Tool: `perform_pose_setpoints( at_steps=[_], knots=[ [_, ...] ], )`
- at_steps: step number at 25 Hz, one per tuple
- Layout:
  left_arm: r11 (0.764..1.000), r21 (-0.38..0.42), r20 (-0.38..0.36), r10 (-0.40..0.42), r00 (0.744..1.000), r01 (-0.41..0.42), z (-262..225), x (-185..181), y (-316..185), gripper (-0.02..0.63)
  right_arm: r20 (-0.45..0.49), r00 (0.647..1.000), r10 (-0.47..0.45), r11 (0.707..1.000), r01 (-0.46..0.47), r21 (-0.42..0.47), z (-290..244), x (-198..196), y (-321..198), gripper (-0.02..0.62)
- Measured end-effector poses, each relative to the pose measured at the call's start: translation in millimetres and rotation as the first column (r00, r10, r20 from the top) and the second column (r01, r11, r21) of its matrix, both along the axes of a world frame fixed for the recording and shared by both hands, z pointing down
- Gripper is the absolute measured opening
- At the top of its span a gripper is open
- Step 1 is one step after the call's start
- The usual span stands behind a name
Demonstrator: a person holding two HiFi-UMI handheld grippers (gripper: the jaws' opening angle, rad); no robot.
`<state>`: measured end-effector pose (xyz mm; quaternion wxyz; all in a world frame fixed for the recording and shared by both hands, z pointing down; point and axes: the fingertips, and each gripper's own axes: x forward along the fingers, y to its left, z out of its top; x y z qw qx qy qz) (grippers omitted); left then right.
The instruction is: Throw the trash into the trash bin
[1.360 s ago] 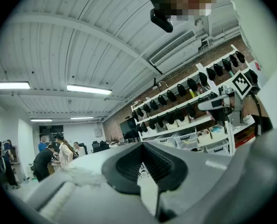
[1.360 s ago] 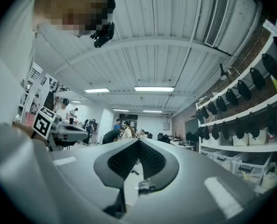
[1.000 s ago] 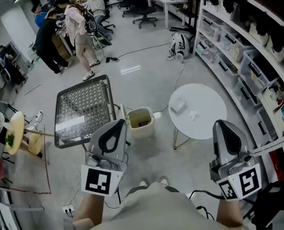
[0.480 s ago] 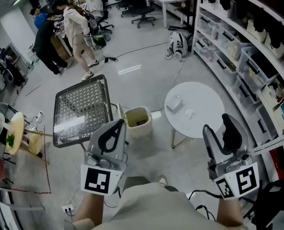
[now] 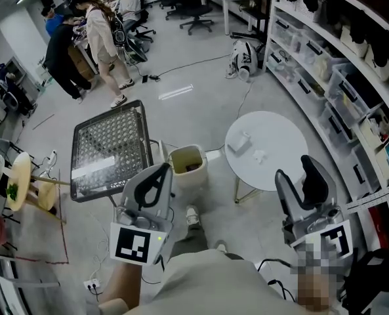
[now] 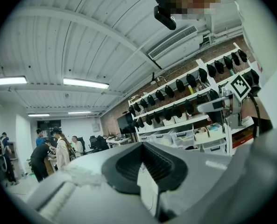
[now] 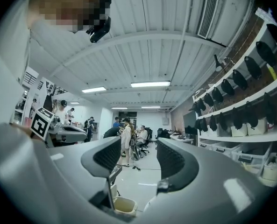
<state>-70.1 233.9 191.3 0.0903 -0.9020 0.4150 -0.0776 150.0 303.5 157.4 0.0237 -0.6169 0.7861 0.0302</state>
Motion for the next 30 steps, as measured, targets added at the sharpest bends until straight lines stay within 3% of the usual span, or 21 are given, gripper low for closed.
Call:
perform_pose_setpoints(
  at_steps=[14,30],
  knots=[
    [0.999,-0.034,-0.009,0.009,1.000,-0.009,15.6,-12.3,-125.4,0.003,-0.011,0.999,0.035,0.997,-0.035,-0.074,23.6,-12.8,-130.9,0.264],
    [0.992,-0.067,0.001,0.110,0.994,-0.110,35.9,-39.8,-296.6,0.003,-0.007,0.987,0.164,0.977,-0.163,-0.139,39.8,-37.5,-286.8,0.270]
  ],
)
